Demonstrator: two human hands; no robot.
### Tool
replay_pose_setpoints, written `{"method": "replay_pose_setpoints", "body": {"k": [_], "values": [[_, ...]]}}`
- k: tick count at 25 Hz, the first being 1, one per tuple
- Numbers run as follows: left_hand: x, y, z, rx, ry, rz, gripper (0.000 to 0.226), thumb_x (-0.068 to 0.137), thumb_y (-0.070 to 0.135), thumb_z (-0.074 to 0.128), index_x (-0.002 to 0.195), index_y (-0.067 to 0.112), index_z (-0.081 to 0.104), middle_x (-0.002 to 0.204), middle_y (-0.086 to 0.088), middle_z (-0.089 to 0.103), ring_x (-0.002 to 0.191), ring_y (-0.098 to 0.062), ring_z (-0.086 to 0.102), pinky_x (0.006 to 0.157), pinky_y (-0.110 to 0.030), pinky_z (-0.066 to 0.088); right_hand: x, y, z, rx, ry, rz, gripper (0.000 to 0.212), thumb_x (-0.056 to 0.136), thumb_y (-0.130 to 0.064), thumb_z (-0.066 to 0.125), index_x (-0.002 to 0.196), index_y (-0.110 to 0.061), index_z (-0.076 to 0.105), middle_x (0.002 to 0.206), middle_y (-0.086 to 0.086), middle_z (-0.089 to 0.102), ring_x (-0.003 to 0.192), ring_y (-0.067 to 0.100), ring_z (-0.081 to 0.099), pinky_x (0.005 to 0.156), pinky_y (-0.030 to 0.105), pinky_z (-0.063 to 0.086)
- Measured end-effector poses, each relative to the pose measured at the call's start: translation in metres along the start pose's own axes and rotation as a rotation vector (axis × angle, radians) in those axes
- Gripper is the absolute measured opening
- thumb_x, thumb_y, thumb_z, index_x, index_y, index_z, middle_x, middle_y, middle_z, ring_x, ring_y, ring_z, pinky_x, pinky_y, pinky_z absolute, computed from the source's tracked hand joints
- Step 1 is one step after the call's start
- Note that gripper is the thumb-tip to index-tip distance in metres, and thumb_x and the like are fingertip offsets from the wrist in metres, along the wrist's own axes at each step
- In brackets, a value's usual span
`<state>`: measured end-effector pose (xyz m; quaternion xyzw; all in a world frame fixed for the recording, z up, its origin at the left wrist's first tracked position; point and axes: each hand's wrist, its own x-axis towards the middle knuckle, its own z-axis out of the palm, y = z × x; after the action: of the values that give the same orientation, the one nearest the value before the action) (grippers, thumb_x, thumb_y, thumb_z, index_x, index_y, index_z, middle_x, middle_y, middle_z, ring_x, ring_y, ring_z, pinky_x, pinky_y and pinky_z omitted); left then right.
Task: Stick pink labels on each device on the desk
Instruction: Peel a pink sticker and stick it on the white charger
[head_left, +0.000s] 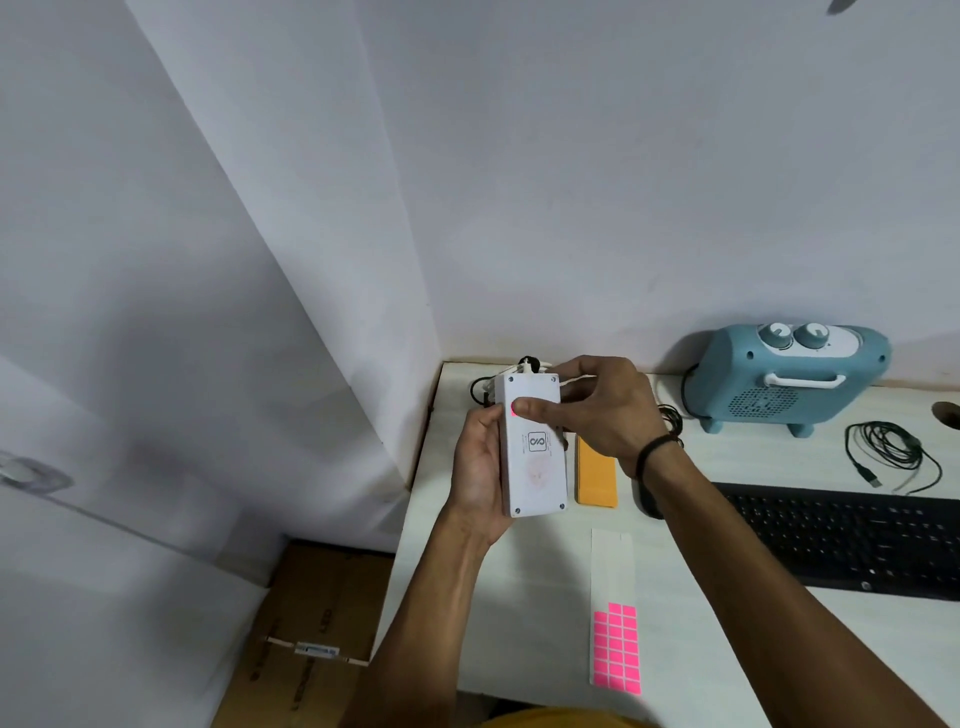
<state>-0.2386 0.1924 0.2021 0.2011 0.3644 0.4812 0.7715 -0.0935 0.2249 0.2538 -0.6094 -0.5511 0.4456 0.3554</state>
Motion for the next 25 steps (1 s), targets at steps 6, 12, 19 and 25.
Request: {"method": "replay_pose_setpoints", "body": {"k": [6,12,19,25], "values": [[0.006,0.008,-0.005,0.043,-0.014,-0.005,0.055,0.099,0.037,0.038,0.136,0.003,0.059,0.108,-0.018,0.069,0.086,-0.030,0.066,0.079,-0.042,0.051,0.026,0.011,-0.016,0.239,-0.331,0.257,0.051,0.071,-0.058,0.079,0.091,-0.011,0.073,0.095,0.010,0.075,0.088,0.020,0.068,0.089,0.035,0.059],[0.014,0.004,-0.031,0.232,0.015,-0.137,0.062,0.088,0.042,0.054,0.135,0.002,0.059,0.111,-0.025,0.068,0.093,-0.037,0.068,0.085,-0.047,0.055,0.065,0.037,0.018,0.432,-0.372,0.583,0.042,0.081,-0.059,0.069,0.085,-0.018,0.060,0.065,0.001,0.055,0.058,0.016,0.052,0.060,0.025,0.049],[0.029,0.001,-0.076,0.621,0.275,-0.007,0.034,0.097,0.034,0.065,0.130,0.026,0.065,0.110,-0.004,0.072,0.096,-0.024,0.069,0.094,-0.054,0.056,0.125,0.062,0.048,0.536,-0.335,0.517,0.006,0.089,-0.013,0.072,0.084,-0.009,0.072,0.082,0.008,0.065,0.065,0.017,0.041,0.065,0.025,0.046],[0.086,0.022,-0.116,1.208,0.691,0.146,0.063,0.082,0.044,0.078,0.136,0.017,0.059,0.125,0.000,0.070,0.110,-0.019,0.066,0.095,-0.033,0.053,0.195,0.074,0.107,0.448,-0.308,0.447,0.027,0.085,0.001,0.072,0.111,0.001,0.063,0.110,0.019,0.068,0.102,0.029,0.067,0.092,0.037,0.057]]}}
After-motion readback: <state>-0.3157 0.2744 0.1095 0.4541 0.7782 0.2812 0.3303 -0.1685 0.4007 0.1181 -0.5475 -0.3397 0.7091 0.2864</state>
